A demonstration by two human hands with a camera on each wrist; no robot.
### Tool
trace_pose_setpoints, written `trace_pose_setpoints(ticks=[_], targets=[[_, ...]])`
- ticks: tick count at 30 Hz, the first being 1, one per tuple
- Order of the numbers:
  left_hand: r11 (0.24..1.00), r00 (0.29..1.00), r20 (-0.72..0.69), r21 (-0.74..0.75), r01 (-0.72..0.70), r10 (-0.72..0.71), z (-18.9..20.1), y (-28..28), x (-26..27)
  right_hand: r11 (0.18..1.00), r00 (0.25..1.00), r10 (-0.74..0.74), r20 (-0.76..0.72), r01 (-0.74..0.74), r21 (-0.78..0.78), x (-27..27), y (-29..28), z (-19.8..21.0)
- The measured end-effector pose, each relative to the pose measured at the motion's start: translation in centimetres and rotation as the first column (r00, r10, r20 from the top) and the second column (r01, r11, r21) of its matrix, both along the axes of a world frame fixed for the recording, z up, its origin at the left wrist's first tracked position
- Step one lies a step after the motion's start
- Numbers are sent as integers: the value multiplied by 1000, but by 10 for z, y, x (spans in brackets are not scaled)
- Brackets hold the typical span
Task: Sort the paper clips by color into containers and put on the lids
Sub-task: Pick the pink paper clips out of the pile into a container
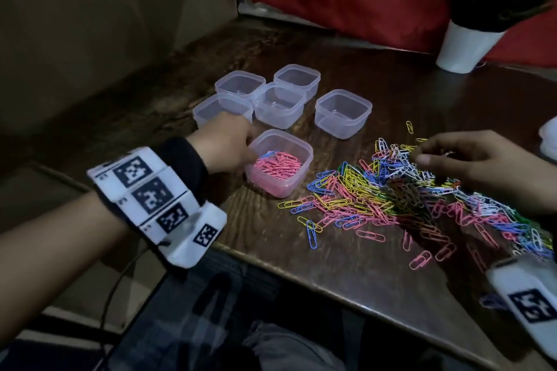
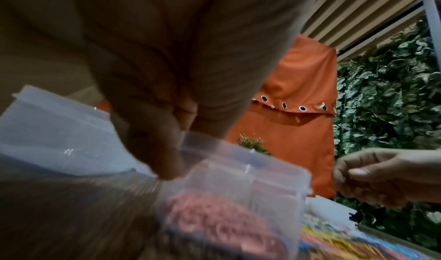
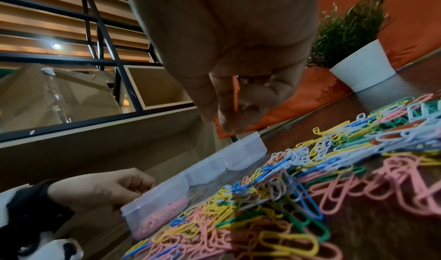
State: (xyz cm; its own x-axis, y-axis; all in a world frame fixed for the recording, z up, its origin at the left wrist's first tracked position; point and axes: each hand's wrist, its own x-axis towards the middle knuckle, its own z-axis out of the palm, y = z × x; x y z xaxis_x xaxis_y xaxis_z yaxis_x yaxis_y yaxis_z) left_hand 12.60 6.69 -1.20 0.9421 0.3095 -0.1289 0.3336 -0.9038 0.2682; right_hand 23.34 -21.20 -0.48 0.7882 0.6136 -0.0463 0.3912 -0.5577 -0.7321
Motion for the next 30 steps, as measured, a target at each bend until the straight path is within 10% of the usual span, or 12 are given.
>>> trace_pose_setpoints(ticks=[5,11,18,25,30], targets=[[993,950,300,100,59,-87,-3,-9,-14,992,988,116,100,-111,-52,-4,27,5],[992,960,253,64,105,-118,4,-16,-13,918,796,391,462,-371,-139,-30,98,16],[997,979,192,1,76,-75,7,-20,-8,835,755,465,463,-198,-514,-27,139,1],[995,977,205,-55,79,-67,8,-17,-5,886,763,438,475,-275,-374,-14,128,-1],[990,996,86,-137,-18,30,-3,-2,1,989,941,146,306,-151,-7,3,92,19]])
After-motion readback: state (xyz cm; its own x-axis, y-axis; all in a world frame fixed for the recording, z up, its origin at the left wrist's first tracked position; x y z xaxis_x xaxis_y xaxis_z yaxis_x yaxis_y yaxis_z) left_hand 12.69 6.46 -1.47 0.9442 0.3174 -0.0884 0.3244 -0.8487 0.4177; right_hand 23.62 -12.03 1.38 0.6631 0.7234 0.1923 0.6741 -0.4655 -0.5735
